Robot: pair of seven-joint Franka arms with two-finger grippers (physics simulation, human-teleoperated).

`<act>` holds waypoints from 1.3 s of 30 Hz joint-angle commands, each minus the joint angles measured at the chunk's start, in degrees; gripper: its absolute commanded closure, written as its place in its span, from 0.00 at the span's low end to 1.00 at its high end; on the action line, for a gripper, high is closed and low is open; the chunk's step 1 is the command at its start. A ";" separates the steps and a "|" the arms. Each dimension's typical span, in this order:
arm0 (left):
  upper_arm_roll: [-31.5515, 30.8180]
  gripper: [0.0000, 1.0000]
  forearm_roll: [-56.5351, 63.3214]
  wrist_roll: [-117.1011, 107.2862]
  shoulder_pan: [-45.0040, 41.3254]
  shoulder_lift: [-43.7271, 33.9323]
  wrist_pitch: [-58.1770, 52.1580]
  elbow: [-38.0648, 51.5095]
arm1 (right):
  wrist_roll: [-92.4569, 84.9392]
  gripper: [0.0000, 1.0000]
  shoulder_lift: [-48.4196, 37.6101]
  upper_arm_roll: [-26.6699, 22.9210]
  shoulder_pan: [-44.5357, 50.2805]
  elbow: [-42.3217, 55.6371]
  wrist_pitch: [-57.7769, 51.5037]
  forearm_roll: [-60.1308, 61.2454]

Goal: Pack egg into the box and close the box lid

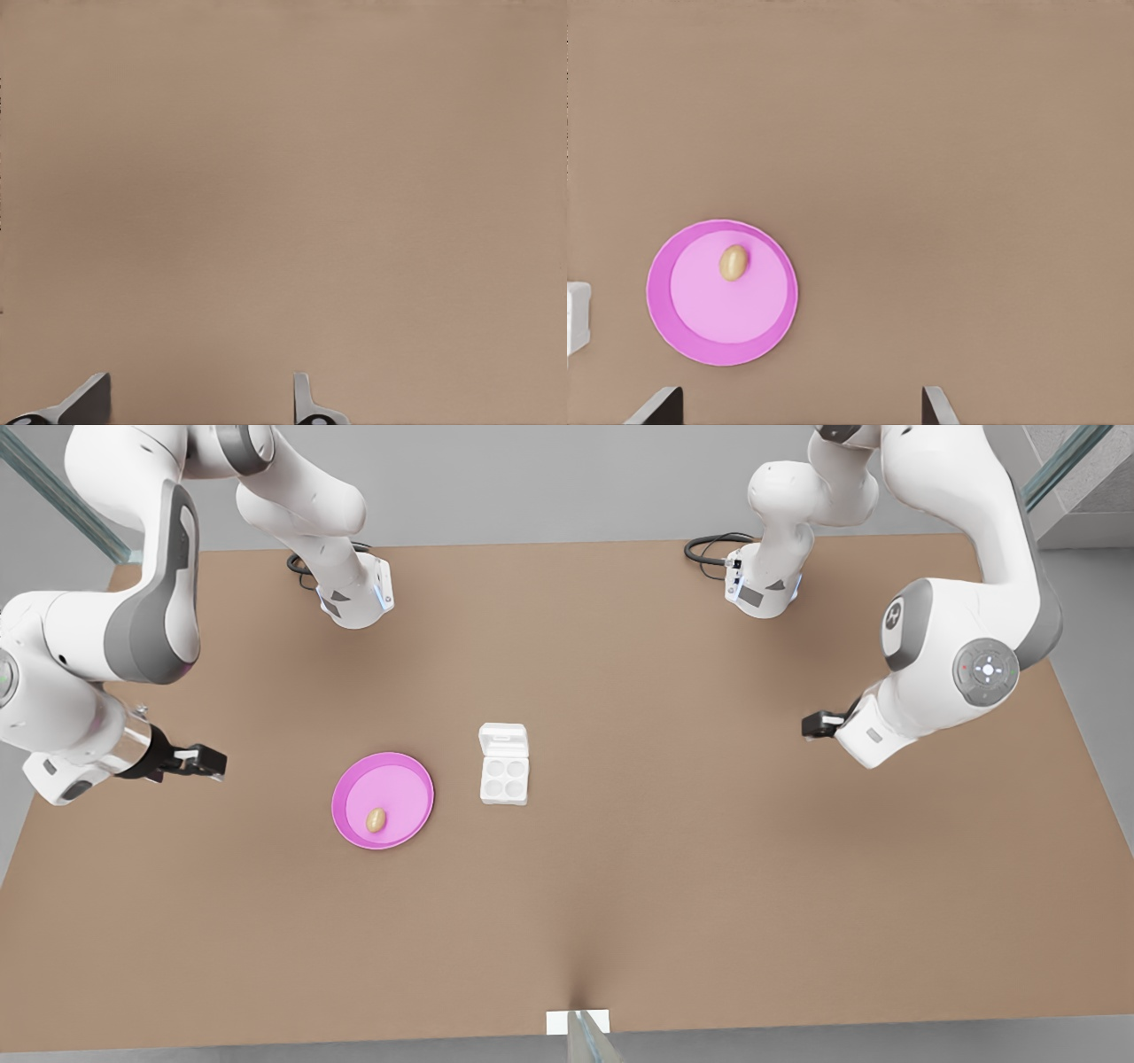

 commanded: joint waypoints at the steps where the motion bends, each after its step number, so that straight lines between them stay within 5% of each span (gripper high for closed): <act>1: -0.06 0.00 0.28 -4.30 0.01 0.20 6.82 0.04 | -0.55 0.00 0.22 0.10 0.11 -0.11 4.50 0.50; 9: -0.50 0.00 0.80 -5.36 -1.92 1.61 2.69 -0.40 | 5.25 0.00 16.22 0.02 6.87 -3.80 9.95 0.15; 11: -0.50 0.00 0.80 -5.36 -2.18 1.61 2.08 -0.39 | 15.53 0.00 12.97 -0.34 11.00 -17.94 25.68 0.07; 14: -0.59 0.00 0.28 -5.89 -2.80 1.87 2.16 0.04 | 22.92 0.00 10.15 0.10 12.85 -25.24 36.58 0.07; 19: -0.50 0.00 0.89 -5.45 -3.15 3.54 4.18 0.40 | 33.64 0.00 14.28 -0.16 11.89 -23.31 44.58 -1.25; 30: -0.50 0.00 0.98 -5.53 -4.47 7.06 6.03 -0.39 | 32.68 0.00 17.01 0.19 14.87 -24.10 43.17 -4.06; 39: -1.12 0.00 0.89 -5.89 -4.73 2.75 2.60 2.77 | 33.82 0.00 15.69 0.19 12.85 -29.81 45.72 -4.59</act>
